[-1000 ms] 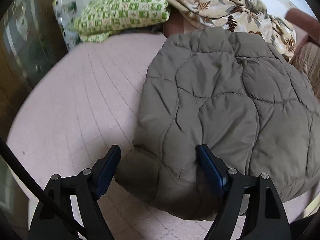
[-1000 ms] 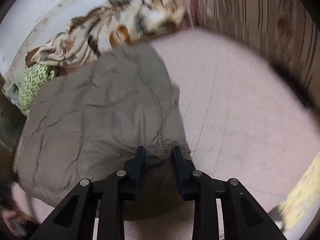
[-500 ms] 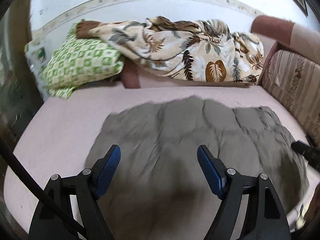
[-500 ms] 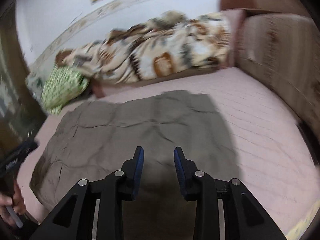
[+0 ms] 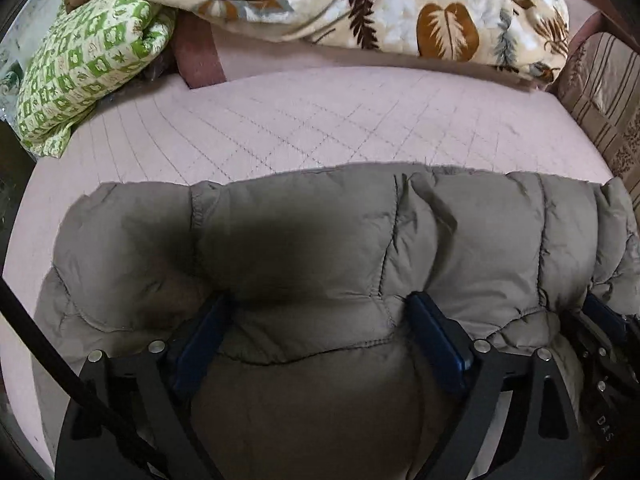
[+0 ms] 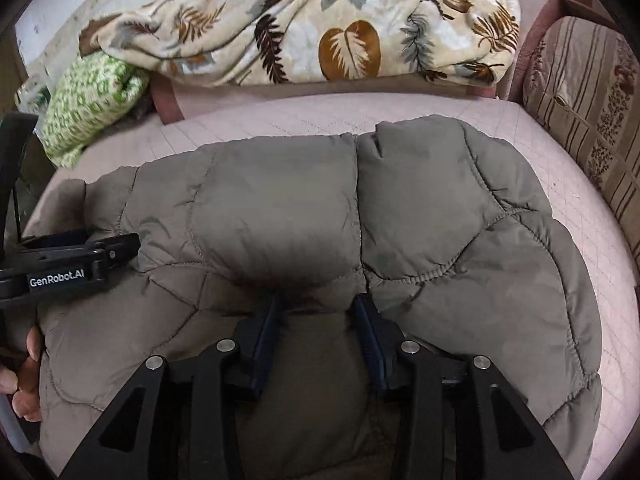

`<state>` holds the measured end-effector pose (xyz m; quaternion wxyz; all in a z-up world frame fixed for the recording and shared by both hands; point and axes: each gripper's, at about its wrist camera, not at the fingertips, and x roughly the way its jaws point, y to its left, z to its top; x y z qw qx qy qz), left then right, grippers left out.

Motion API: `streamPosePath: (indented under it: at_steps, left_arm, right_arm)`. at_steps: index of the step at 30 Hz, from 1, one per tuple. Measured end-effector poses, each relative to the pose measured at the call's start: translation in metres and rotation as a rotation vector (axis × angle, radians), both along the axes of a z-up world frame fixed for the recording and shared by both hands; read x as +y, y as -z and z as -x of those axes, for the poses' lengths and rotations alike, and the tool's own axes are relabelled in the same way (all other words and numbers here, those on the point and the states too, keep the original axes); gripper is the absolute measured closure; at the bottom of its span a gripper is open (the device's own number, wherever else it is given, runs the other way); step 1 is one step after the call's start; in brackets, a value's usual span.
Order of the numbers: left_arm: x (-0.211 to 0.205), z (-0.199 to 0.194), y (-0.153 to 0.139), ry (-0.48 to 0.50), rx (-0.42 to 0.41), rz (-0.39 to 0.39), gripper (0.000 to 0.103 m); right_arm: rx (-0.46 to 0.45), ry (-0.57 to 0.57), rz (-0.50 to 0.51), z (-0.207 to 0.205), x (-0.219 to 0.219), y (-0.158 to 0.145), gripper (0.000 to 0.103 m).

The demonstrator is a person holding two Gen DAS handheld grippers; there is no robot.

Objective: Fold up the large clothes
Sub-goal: 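Release the jacket and press the folded bundle flat with both grippers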

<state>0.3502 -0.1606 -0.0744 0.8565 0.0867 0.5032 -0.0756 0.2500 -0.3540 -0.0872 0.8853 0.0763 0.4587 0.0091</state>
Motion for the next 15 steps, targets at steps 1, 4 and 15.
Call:
streamPosePath:
  at_steps: [1,4,15]
  left_arm:
    - [0.003,0.006,-0.006,0.004,-0.024,0.019,0.015]
    - [0.017,0.037,-0.032,0.01,-0.093,0.063,0.018]
    - [0.088,0.168,-0.044,-0.078,-0.256,0.053,0.018]
  right_arm:
    - [-0.003,0.0,0.004,-0.001,0.0,-0.002,0.06]
    - [-0.062,0.015,-0.043,0.012,-0.006,-0.021,0.06]
    - [-0.202,-0.12,0.002,0.105,0.029,-0.057,0.056]
